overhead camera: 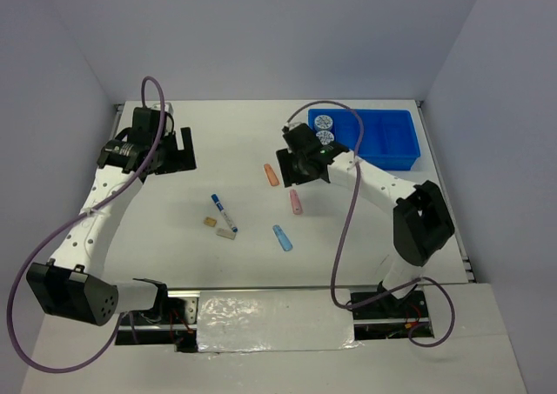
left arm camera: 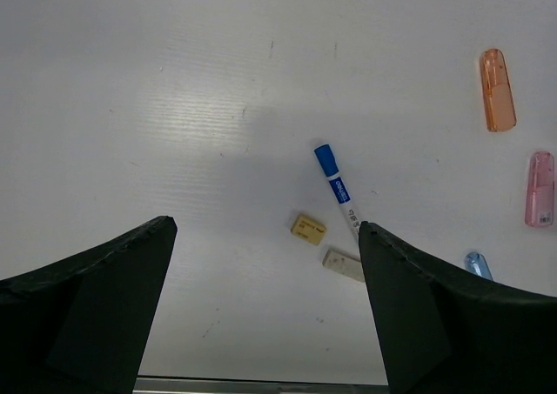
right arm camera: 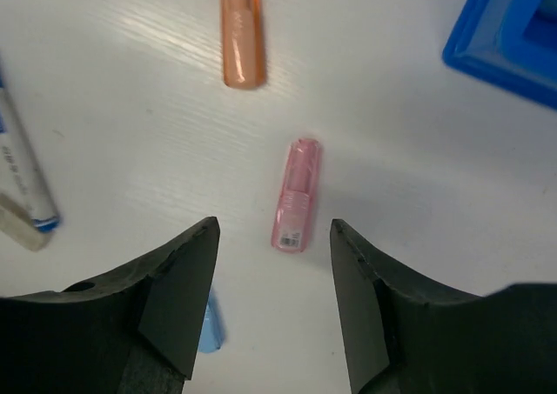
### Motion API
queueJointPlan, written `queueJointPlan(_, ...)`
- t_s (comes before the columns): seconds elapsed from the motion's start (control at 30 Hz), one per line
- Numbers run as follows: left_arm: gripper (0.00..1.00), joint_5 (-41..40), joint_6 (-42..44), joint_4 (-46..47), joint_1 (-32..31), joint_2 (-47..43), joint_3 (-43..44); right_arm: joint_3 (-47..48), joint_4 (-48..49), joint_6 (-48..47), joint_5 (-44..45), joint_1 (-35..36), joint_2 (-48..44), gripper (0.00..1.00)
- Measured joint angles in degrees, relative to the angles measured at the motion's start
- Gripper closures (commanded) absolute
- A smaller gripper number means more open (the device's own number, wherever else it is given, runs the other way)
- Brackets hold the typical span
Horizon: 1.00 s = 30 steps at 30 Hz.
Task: Sort the stationery into containers
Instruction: Pick up the stationery from the center of the board.
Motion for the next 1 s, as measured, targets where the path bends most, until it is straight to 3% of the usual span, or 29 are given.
queueJointPlan(0.3,0.01,0.59,-0.22,-0.42,0.02,0.00,-0.02,-4.48,1.33,0.61,-1.60,-1.90,8.90,0.41)
queueJointPlan(0.53,0.01,1.29,-0.20,-0.61,0.02,-0.33,-0.96,-5.62,2.60,1.97,-1.92,-0.96,10.73,0.42)
queueJointPlan(0.7,0.01,1.29,-0.20,-0.92,0.02,-1.36,-2.56,-7.39,3.28,3.52,-1.88,0.15,12.11,0.52)
queueJointPlan(0.83,0.01,1.27,-0.20,-1.18,0.02,-1.90,-2.84,-7.89,4.00,4.42,-0.24,0.48,12.09,0.77)
queueJointPlan(1.0,0.01,1.38,-0.20,-1.16,0.02,-2.43,-2.84,-10.84,6.14,5.42,-2.78,-0.39,8.74,0.76)
